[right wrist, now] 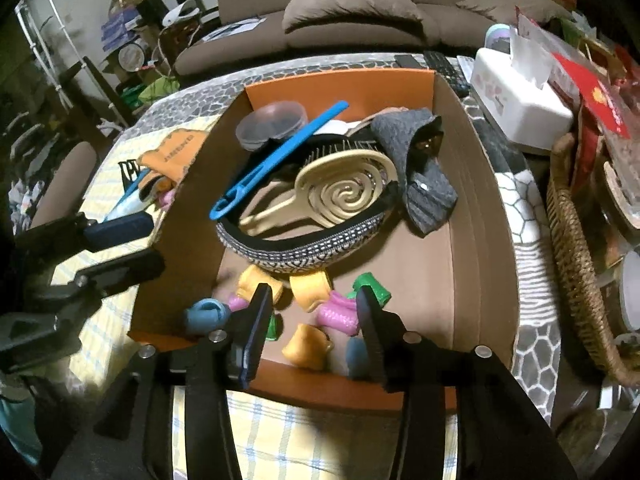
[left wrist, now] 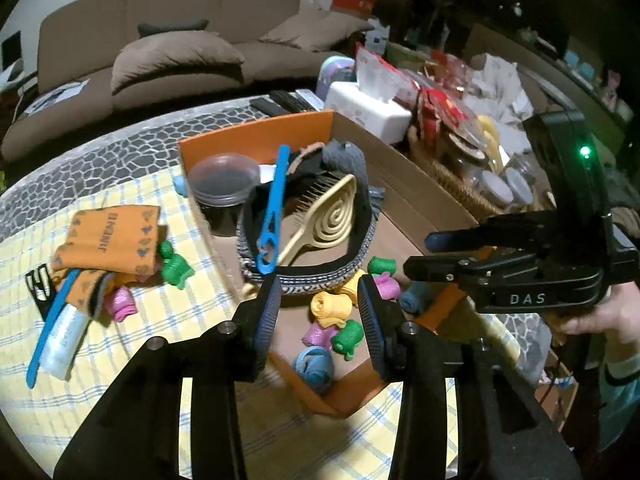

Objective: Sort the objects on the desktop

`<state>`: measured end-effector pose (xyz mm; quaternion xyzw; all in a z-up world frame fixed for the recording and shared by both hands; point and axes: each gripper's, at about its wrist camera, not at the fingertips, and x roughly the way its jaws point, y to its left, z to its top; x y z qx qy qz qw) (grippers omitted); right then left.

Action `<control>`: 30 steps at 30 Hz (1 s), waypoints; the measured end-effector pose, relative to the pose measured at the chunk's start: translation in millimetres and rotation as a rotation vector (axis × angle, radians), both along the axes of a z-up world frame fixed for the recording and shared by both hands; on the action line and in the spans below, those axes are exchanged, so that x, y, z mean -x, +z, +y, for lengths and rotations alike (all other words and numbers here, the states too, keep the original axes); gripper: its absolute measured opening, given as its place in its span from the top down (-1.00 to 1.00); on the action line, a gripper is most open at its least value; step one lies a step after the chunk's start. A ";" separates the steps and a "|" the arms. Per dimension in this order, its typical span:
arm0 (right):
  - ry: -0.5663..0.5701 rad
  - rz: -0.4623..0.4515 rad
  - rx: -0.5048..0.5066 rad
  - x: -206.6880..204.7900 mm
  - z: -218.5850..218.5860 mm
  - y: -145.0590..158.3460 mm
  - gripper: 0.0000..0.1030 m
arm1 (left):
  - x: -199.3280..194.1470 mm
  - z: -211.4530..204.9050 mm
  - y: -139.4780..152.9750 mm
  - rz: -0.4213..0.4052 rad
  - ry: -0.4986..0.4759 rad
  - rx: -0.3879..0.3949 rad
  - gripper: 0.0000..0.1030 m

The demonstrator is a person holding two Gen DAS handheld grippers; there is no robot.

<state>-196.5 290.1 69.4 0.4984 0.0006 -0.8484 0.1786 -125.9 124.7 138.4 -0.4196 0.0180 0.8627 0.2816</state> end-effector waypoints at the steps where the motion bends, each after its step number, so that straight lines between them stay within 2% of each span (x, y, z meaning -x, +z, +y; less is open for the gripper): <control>1: 0.000 0.003 -0.001 -0.8 -0.8 2.0 0.05 | -1.8 -2.5 2.0 0.001 0.004 0.000 0.26; 4: 0.000 0.012 -0.010 -4.7 -3.9 9.4 -0.11 | -8.6 -8.2 6.4 0.004 0.014 0.008 0.19; 7: -0.003 0.025 -0.019 -10.6 -8.1 17.6 -0.36 | -18.4 -12.9 10.3 0.008 0.023 0.021 0.02; 9: -0.008 0.038 -0.027 -14.7 -10.7 22.3 -0.56 | -24.2 -15.4 12.7 0.010 0.031 0.025 -0.23; 10: -0.010 0.043 -0.031 -16.7 -12.2 24.7 -0.58 | -28.0 -17.0 14.5 0.014 0.040 0.031 -0.30; 12: -0.015 0.053 -0.042 -21.5 -14.1 29.5 -0.66 | -33.6 -19.5 17.3 0.022 0.057 0.040 -0.68; 15: -0.028 0.067 -0.060 -29.3 -16.6 34.8 -0.86 | -43.2 -25.0 20.9 0.023 0.069 0.032 -0.94; 17: -0.036 0.074 -0.064 -34.1 -17.2 37.4 -1.00 | -50.1 -27.7 22.9 0.022 0.076 0.030 -0.96; 24: -0.042 0.084 -0.077 -56.3 -26.5 42.4 -0.99 | -74.5 -39.0 27.9 0.027 0.111 0.026 -0.99; 30: -0.068 0.116 -0.076 -77.9 -34.4 39.5 -0.99 | -93.8 -52.6 20.9 0.023 0.197 0.020 -1.00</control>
